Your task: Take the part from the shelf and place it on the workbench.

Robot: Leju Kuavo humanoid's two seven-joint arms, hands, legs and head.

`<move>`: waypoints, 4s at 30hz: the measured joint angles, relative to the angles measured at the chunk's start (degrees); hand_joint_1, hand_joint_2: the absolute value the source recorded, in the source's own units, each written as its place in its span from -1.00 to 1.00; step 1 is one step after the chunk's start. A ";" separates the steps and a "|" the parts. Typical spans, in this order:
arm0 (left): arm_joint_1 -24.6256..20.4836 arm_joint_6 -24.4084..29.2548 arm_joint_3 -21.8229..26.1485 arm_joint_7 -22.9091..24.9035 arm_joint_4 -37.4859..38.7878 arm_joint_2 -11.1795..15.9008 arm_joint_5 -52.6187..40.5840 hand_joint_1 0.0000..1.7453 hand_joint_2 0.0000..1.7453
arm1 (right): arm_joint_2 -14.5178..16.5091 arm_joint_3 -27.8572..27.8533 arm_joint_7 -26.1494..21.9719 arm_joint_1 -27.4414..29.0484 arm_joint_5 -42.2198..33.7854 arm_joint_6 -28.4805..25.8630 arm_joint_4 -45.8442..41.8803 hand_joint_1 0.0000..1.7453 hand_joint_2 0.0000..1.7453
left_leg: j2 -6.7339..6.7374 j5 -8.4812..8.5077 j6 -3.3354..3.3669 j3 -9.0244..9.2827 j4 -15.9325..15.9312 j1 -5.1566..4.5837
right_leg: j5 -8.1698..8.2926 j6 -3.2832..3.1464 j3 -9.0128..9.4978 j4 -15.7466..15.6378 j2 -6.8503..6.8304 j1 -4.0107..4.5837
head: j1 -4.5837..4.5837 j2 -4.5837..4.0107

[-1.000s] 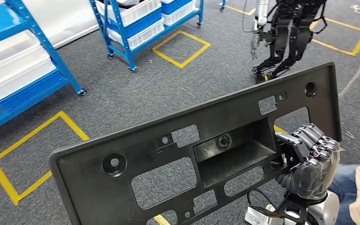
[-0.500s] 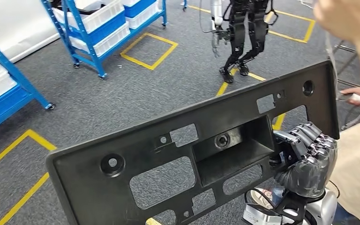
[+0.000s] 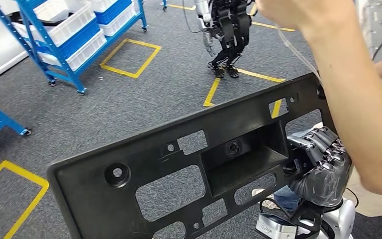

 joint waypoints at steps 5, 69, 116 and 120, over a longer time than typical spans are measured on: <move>0.13 0.05 0.16 -0.11 0.00 0.20 0.29 -1.00 1.00 | 0.00 0.04 0.00 -0.02 0.00 0.00 0.02 1.00 1.00 | -4.12 8.43 1.81 5.36 -13.64 -0.39 | 0.18 0.23 0.12 0.18 3.75 0.14 | 0.01 0.00; -0.39 1.11 0.62 0.20 0.00 0.79 0.41 -1.00 1.00 | -0.19 0.28 0.27 -0.21 -0.13 -0.07 0.92 1.00 1.00 | -4.82 9.16 2.68 6.42 -16.33 -1.28 | 0.42 0.67 0.04 -0.17 5.01 -0.08 | -0.02 0.00; -0.44 0.97 -0.94 -1.64 0.00 0.09 -3.02 -1.00 1.00 | -6.34 -26.24 6.48 -1.23 -5.52 6.43 19.92 1.00 1.00 | 5.37 9.00 1.91 6.19 -16.50 -1.49 | -0.66 1.69 1.28 -0.76 -4.74 0.24 | 0.30 0.00; -0.65 3.65 -1.56 -3.22 0.00 -0.01 -3.97 -1.00 1.00 | -6.77 -28.20 6.84 -1.09 -5.33 6.72 21.81 1.00 1.00 | 1.11 4.17 0.87 3.34 -9.10 -1.00 | -0.22 0.65 1.27 -1.08 -2.61 -0.43 | 0.28 0.00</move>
